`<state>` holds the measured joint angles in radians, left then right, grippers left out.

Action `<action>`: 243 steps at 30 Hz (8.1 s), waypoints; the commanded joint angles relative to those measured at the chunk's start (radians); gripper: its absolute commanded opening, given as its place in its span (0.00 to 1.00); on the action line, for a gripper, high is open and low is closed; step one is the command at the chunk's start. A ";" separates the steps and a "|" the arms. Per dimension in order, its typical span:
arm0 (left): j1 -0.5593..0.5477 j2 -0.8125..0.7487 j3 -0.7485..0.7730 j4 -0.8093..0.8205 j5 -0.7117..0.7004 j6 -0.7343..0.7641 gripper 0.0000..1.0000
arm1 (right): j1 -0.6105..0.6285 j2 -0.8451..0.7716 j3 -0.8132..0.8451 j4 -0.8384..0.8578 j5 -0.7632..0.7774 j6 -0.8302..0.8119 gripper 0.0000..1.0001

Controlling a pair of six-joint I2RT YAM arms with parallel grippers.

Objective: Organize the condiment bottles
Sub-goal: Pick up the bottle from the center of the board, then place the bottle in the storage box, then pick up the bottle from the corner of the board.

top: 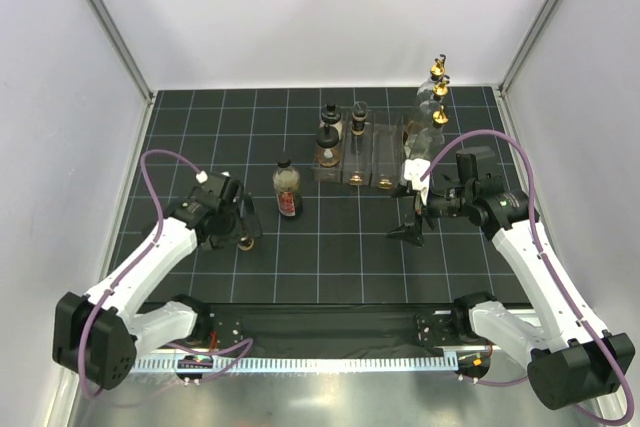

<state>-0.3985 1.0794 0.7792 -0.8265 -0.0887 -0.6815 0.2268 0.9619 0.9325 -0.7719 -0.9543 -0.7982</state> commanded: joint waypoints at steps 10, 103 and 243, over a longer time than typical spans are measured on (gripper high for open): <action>-0.028 0.097 0.051 0.059 -0.089 -0.001 0.91 | -0.003 -0.011 0.003 0.003 -0.027 -0.030 1.00; -0.321 0.890 1.588 -0.270 0.120 0.405 0.00 | -0.093 -0.051 0.003 0.020 0.097 -0.027 1.00; -0.125 -0.226 0.606 0.178 -0.450 0.511 0.98 | -0.147 -0.023 -0.012 0.005 0.019 -0.055 1.00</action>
<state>-0.5293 0.8845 1.3937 -0.6785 -0.4732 -0.1570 0.0830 0.9382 0.9157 -0.7864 -0.9058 -0.8360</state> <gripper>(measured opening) 0.976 0.996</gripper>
